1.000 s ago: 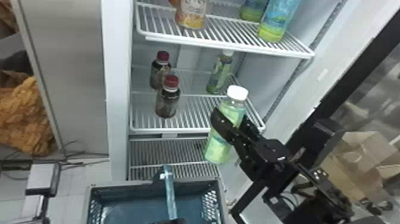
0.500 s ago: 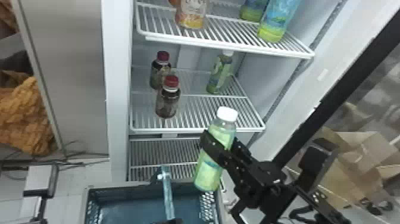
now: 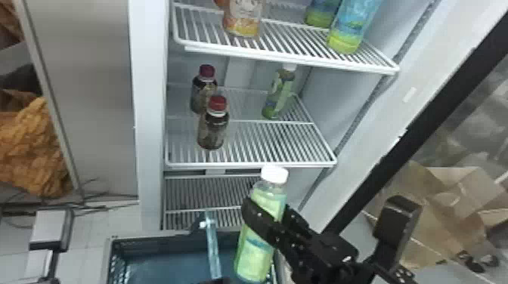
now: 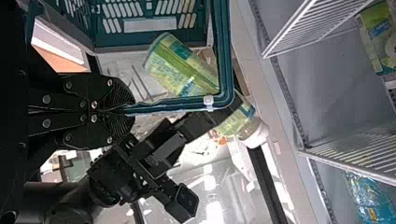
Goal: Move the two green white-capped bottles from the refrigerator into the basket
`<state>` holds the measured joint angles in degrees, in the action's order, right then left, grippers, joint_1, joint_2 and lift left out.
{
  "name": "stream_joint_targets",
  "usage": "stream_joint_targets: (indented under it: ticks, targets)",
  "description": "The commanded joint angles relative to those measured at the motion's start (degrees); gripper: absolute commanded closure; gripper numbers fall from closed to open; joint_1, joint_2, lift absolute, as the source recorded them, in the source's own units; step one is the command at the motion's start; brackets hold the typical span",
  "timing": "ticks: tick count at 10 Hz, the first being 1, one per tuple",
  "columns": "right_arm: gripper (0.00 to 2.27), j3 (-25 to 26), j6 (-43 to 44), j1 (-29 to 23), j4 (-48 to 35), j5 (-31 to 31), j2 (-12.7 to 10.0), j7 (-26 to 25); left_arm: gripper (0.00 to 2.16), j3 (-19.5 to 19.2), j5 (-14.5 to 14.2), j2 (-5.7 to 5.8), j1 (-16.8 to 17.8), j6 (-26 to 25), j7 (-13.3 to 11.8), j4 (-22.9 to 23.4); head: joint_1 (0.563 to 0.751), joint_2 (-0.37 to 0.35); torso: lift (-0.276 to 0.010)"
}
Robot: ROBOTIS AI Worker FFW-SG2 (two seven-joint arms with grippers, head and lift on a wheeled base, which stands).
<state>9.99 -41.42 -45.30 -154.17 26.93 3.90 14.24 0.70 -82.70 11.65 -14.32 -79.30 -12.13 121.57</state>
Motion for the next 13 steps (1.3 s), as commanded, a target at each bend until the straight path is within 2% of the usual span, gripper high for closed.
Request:
stream_joint_targets:
  ticks: [1, 7, 9, 13]
  targets:
    - [0.84, 0.18, -2.17, -0.4, -0.02, 0.15, -0.03, -0.09, 1.13, 0.1, 0.1, 0.04, 0.12, -0.01, 0.09, 0.0, 0.695, -0.35, -0.263]
    - [0.8, 0.41, -7.8, -0.26, 2.23, 2.32, -0.03, 0.0, 1.13, 0.22, 0.1, 0.04, 0.26, -0.01, 0.17, 0.0, 0.695, -0.35, -0.263]
    - [0.5, 0.75, -7.8, -0.12, 2.09, 1.86, -0.03, 0.35, 1.13, 0.22, 0.1, 0.04, 0.26, -0.01, 0.17, 0.0, 0.695, -0.35, -0.263]
    - [0.44, 2.58, -2.74, 0.45, 2.23, -1.22, -0.73, 0.97, 1.13, 0.1, -0.13, -0.05, 0.12, -0.01, 0.17, 0.0, 0.695, -0.35, -0.263]
